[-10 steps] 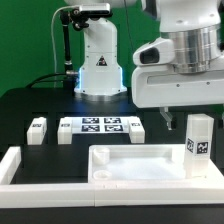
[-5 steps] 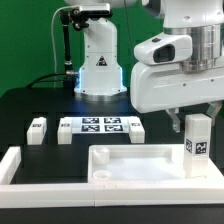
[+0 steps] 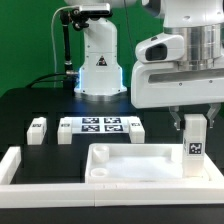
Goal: Assemble desk
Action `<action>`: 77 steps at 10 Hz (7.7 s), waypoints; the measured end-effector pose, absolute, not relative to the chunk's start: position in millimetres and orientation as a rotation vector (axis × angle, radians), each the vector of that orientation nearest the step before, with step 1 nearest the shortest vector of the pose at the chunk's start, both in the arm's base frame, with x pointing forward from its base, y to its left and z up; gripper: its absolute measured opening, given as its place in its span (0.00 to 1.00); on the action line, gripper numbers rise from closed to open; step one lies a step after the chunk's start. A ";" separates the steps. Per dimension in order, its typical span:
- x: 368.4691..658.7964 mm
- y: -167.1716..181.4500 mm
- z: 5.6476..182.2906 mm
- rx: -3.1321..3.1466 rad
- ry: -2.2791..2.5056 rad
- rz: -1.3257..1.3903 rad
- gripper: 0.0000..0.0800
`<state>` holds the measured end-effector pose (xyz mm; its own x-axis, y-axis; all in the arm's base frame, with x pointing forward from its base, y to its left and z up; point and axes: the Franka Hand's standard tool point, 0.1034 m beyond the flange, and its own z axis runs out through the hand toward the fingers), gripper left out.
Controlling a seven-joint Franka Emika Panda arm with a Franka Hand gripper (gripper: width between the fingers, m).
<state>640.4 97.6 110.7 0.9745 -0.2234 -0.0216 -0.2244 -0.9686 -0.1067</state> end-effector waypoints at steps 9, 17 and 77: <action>649.4 109.8 110.6 -2.204 1.968 0.147 0.37; 639.6 112.0 108.8 -2.532 1.584 0.116 0.77; 559.3 135.3 112.2 -2.477 1.524 0.088 0.81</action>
Offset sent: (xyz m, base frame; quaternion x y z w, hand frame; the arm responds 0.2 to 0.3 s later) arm 0.0142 0.0118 0.0012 0.0795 0.0207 0.3642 0.9277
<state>559.3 135.3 112.2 0.4568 -0.8730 -0.1707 -0.8868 -0.4320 -0.1642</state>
